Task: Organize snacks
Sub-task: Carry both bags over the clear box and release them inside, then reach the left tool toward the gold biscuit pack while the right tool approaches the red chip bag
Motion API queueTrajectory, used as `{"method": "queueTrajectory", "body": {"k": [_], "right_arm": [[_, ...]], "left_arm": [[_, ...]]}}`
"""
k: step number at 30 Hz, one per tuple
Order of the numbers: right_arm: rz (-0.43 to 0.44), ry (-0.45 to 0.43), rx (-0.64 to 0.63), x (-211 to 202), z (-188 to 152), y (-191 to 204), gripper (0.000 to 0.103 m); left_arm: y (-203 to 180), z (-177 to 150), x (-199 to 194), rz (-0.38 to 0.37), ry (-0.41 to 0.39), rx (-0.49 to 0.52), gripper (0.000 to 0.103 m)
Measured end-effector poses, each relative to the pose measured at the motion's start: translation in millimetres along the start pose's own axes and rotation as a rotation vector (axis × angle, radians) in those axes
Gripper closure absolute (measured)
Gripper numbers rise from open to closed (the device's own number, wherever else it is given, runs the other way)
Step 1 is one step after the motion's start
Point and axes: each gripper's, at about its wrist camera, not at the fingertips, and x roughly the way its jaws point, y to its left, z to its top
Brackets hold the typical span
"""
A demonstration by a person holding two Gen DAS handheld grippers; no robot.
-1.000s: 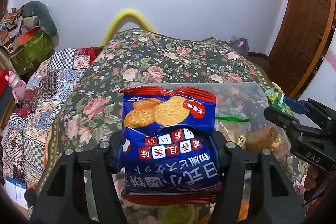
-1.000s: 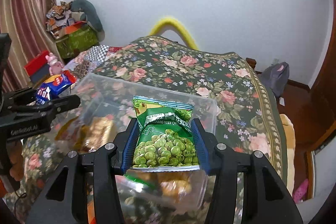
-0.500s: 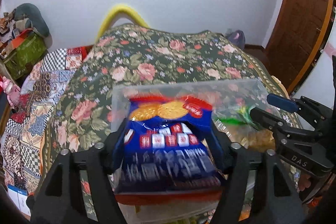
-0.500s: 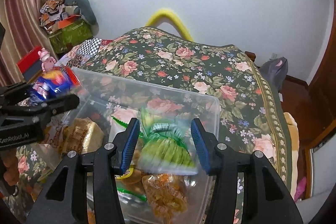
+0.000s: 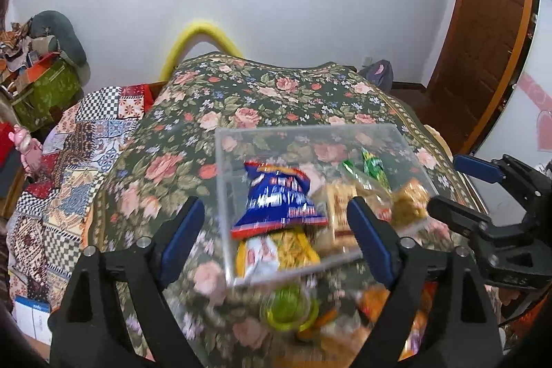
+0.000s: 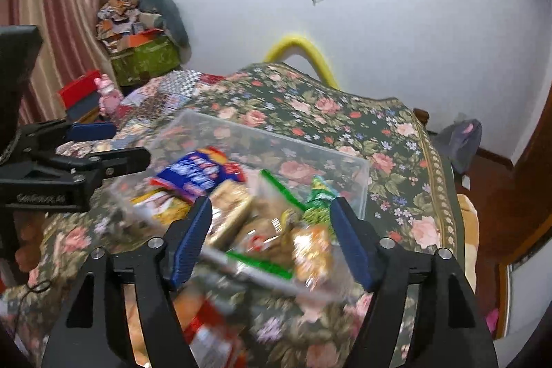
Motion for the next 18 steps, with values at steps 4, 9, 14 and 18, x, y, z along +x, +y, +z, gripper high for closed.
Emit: {"method": "queueTrajectory", "body": {"k": [4, 9, 14, 18], "right_arm": [[0.039, -0.013, -0.017, -22.1, -19.9, 16.2, 0.031], [0.084, 0.029, 0.017, -26.6, -52.8, 27.8, 0.029], [0.072, 0.083, 0.029, -20.1, -74.9, 32.5, 0.029], [0.048, 0.111, 0.073, -16.9, -89.9, 19.3, 0.030]], "left_arm": [[2.7, -25.6, -15.6, -0.012, 0.046, -0.007, 0.014], [-0.1, -63.5, -23.0, -0.024, 0.104, 0.008, 0.014], [-4.5, -100.3, -25.4, -0.027, 0.162, 0.021, 0.014], [-10.0, -117.7, -27.8, -0.041, 0.180, 0.025, 0.014]]}}
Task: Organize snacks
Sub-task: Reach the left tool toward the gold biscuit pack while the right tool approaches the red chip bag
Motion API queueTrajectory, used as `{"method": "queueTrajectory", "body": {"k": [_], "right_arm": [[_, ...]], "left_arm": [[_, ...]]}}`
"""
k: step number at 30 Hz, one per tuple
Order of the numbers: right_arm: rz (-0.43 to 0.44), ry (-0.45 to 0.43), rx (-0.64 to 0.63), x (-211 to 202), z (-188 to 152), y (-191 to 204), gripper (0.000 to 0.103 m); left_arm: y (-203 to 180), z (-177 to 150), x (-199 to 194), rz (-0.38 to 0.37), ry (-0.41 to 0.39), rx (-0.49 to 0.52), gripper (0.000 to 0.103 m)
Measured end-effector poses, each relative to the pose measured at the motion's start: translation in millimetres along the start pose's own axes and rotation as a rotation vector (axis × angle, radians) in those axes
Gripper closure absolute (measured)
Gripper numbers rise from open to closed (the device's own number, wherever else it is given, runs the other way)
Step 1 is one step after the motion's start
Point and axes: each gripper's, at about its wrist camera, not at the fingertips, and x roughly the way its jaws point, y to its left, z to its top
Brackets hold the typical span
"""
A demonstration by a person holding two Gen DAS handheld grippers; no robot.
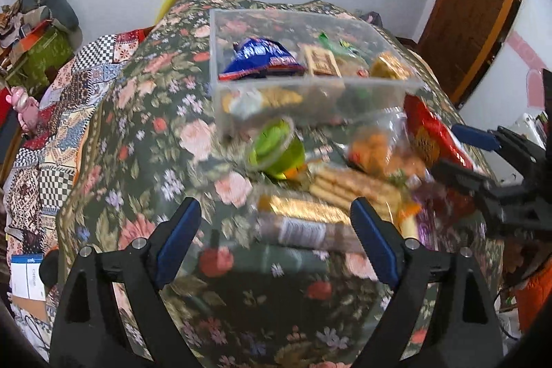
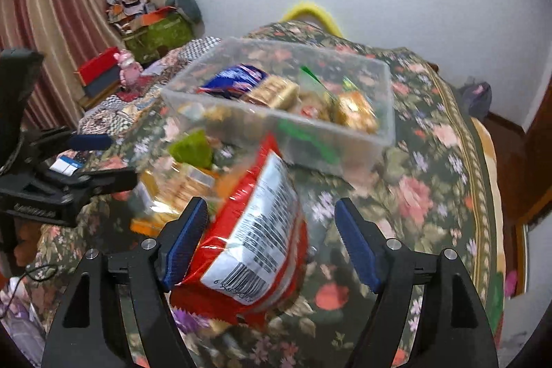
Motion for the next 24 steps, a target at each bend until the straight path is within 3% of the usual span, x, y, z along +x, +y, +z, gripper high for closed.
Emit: {"method": "queueTrajectory", "body": {"k": [5, 9, 12, 18, 24], "right_arm": [[-0.046, 0.027, 0.032, -1.9, -15.6, -17.3, 0.031], [-0.078, 0.065, 0.023, 0.3, -30.0, -24.8, 0.034], [-0.091, 0.089, 0.022, 2.9, -38.2, -28.5, 0.036], [-0.080, 0.083, 0.059, 1.7, -37.2, -36.4, 0.036], [-0.065, 0.115, 0.145, 4.4, -37.0, -55.1, 0.032]], "left_arm": [[-6.4, -15.8, 17.6, -0.008, 0.047, 0.003, 0.014], [-9.1, -21.8, 30.4, -0.004, 0.039, -0.014, 0.014], [-13.6, -19.8, 34.3, -0.065, 0.030, -0.049, 0.014], [-28.5, -7.9, 45.5, -0.026, 0.020, -0.049, 0.003], [-18.7, -8.6, 57.7, -0.023, 0.027, -0.085, 0.002]]}}
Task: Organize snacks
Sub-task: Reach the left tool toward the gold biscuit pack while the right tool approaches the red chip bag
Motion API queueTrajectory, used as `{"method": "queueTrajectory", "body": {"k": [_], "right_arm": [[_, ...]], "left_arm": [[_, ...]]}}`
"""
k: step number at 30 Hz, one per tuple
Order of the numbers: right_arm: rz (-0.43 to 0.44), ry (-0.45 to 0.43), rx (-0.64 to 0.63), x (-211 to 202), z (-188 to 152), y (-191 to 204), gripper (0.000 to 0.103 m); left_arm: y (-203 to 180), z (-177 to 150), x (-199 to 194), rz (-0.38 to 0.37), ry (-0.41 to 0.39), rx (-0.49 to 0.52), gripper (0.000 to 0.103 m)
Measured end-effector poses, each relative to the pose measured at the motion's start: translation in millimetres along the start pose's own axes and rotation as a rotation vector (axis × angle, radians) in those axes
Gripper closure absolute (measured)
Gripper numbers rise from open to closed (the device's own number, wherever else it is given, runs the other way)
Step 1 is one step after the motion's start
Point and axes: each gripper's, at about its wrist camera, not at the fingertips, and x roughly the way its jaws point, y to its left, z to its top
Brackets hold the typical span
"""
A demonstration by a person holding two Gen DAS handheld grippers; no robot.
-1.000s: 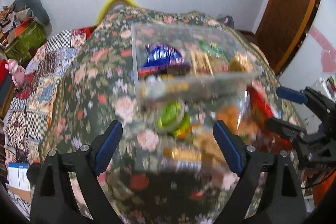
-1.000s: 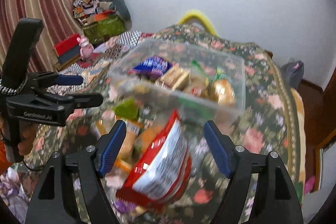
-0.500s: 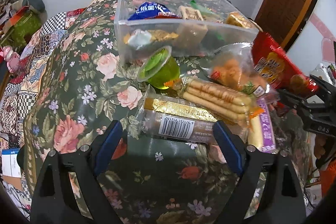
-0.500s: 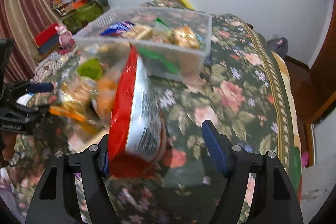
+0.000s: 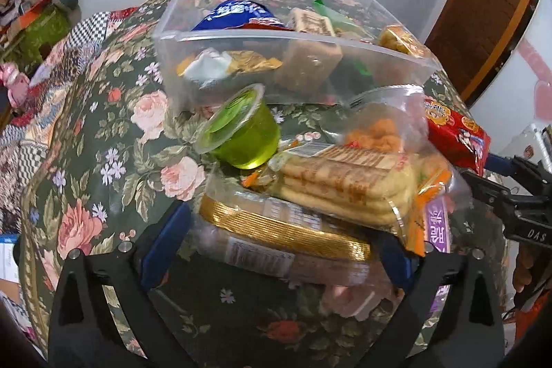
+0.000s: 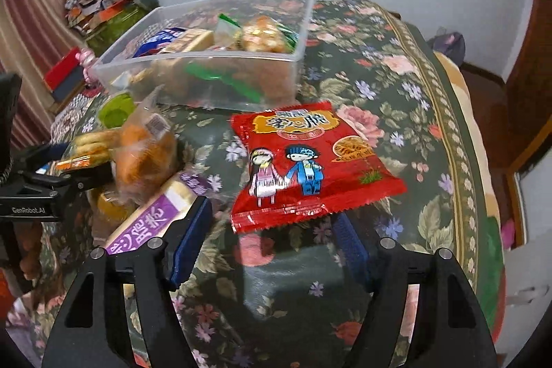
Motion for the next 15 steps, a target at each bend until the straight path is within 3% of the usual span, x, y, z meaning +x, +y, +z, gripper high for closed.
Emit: {"method": "queueTrajectory", "body": {"k": [6, 10, 15], "right_arm": [[-0.002, 0.010, 0.061, -10.7, -15.6, -18.2, 0.020], [-0.027, 0.011, 0.076, -15.6, -18.5, -27.9, 0.018], [-0.035, -0.005, 0.072, -11.3, 1.8, -34.0, 0.015]], "left_arm": [[29.0, -11.0, -9.5, -0.026, 0.014, -0.023, 0.002], [46.8, -15.2, -18.5, 0.045, 0.018, -0.015, 0.002], [60.7, -16.6, -35.9, -0.019, 0.024, -0.091, 0.002]]}}
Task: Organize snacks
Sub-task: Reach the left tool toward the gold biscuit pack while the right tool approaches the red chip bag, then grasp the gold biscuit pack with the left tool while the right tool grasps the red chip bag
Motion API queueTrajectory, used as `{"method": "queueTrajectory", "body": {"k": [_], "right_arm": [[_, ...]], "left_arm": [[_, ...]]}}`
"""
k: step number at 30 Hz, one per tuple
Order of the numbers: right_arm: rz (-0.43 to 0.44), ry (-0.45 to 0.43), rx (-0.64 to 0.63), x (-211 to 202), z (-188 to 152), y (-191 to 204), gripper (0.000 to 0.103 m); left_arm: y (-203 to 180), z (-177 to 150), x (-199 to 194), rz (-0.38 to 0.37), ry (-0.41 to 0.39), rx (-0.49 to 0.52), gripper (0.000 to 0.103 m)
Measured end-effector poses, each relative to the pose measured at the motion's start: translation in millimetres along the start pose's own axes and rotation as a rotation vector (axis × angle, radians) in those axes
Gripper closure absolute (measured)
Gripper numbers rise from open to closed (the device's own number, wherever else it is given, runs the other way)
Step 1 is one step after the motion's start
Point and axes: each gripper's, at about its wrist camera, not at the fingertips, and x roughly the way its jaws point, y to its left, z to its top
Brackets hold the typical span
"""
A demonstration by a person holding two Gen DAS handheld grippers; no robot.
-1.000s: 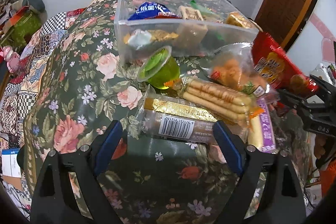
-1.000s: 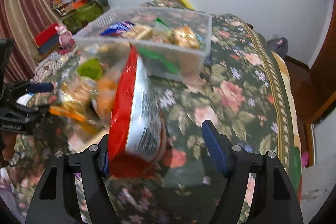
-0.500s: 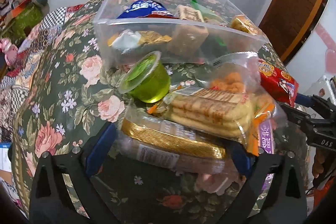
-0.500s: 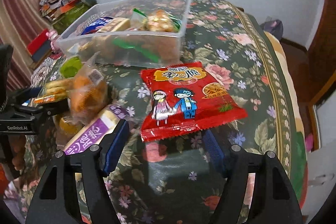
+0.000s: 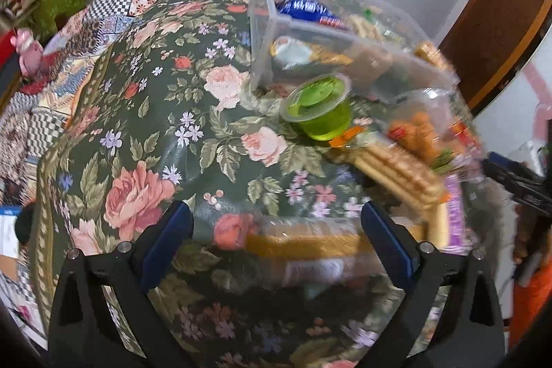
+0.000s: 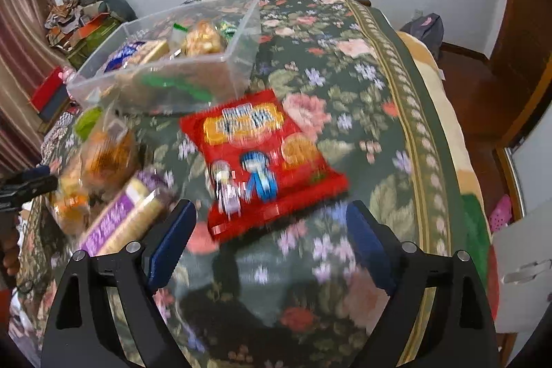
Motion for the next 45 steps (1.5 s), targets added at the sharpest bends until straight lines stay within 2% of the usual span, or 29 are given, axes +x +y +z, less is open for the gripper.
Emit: {"method": "queueTrajectory", "body": {"k": [5, 8, 11, 13, 16, 18, 21, 27, 30, 33, 36, 42, 45], "right_arm": [[-0.019, 0.004, -0.102, 17.9, 23.2, 15.4, 0.011], [-0.040, 0.036, -0.181, 36.5, 31.8, 23.7, 0.011], [-0.064, 0.100, -0.205, 57.9, 33.2, 22.8, 0.010], [-0.041, 0.110, -0.183, 66.1, 33.7, 16.3, 0.005], [-0.009, 0.108, -0.138, 67.1, 34.8, 7.3, 0.005], [-0.003, 0.096, -0.133, 65.9, 33.7, 5.8, 0.005], [-0.003, 0.076, -0.149, 62.4, 29.9, 7.8, 0.012], [-0.002, 0.061, -0.148, 49.9, 18.6, 13.3, 0.022], [0.003, 0.060, -0.145, 45.6, 13.6, 12.9, 0.025], [0.005, 0.058, -0.139, 38.7, 4.9, 13.7, 0.025], [0.012, 0.058, -0.125, 32.4, -3.2, 13.4, 0.025], [0.005, 0.064, -0.139, 20.8, -20.9, 17.3, 0.025], [0.004, 0.064, -0.151, 16.4, -28.4, 19.4, 0.025]], "left_arm": [[-19.2, -7.7, -16.5, -0.011, 0.001, 0.084, 0.002], [-30.5, -18.4, -16.3, 0.006, 0.027, 0.151, 0.002], [-34.0, -32.1, -12.0, 0.029, 0.061, 0.183, 0.002], [-31.0, -38.3, -2.9, 0.039, 0.107, 0.168, 0.002], [-25.5, -42.3, 6.8, 0.008, 0.152, 0.116, 0.002], [-24.5, -41.4, 5.0, -0.007, 0.137, 0.091, 0.002], [-24.9, -33.9, 3.0, -0.058, 0.136, 0.072, 0.002], [-17.1, -1.0, 11.6, -0.103, 0.107, -0.014, 0.002], [-20.9, 14.0, 24.4, -0.094, 0.110, -0.030, 0.002], [-30.2, 17.2, 36.1, -0.047, 0.106, -0.013, 0.002], [-46.6, 9.9, 40.5, 0.024, 0.070, 0.071, 0.002], [-55.6, -9.1, 26.8, 0.028, 0.029, 0.165, 0.002], [-57.7, -16.2, 15.0, 0.098, -0.001, 0.241, 0.002]]}}
